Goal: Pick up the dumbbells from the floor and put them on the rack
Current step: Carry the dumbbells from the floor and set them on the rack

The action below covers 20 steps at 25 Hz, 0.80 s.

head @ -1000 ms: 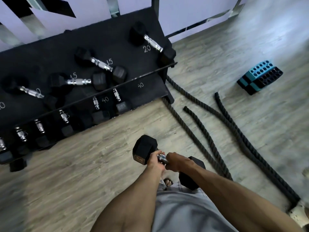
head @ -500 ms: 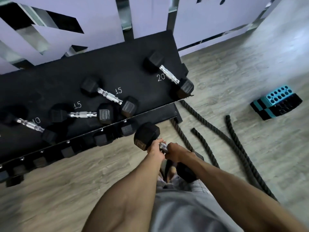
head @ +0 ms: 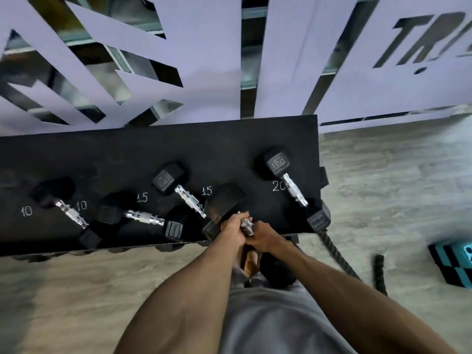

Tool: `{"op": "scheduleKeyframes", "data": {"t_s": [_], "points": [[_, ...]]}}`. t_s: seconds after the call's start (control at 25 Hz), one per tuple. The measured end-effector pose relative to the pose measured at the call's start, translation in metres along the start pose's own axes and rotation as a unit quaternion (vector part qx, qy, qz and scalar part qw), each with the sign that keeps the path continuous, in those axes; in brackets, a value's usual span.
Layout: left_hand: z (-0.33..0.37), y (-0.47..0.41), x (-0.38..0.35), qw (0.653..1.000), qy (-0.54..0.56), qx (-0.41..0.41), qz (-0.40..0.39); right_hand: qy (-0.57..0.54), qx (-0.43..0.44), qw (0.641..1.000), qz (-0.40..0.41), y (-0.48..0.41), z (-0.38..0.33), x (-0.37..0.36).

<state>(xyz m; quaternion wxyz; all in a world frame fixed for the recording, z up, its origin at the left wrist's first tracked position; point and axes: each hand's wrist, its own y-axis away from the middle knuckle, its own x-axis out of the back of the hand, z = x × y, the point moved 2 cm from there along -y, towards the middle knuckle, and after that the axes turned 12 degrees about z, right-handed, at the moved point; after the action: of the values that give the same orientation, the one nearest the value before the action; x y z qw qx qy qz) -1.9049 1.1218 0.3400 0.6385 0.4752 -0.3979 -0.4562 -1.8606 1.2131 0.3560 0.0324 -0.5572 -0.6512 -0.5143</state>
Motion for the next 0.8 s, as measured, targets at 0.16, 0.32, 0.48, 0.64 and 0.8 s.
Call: {"op": "scheduleKeyframes", "data": {"t_s": [0.16, 0.32, 0.48, 0.64, 0.8], "points": [[0.033, -0.007, -0.017, 0.999, 0.044, 0.026, -0.004, 0.031, 0.016, 0.999, -0.023, -0.038, -0.013, 0.023], [0.061, -0.024, -0.026, 0.994, 0.103, 0.045, -0.011, 0.064, 0.020, 0.997, -0.025, -0.075, -0.024, 0.030], [0.081, -0.040, -0.026, 0.988, 0.133, 0.076, -0.017, 0.095, 0.013, 0.995, -0.037, -0.101, -0.039, 0.034], [0.089, -0.049, -0.030, 0.979, 0.175, 0.107, -0.022, 0.157, 0.009, 0.986, -0.055, -0.119, -0.041, 0.038], [0.086, -0.049, -0.035, 0.965, 0.225, 0.130, -0.028, 0.193, 0.029, 0.979, -0.064, -0.132, -0.035, 0.041]]}}
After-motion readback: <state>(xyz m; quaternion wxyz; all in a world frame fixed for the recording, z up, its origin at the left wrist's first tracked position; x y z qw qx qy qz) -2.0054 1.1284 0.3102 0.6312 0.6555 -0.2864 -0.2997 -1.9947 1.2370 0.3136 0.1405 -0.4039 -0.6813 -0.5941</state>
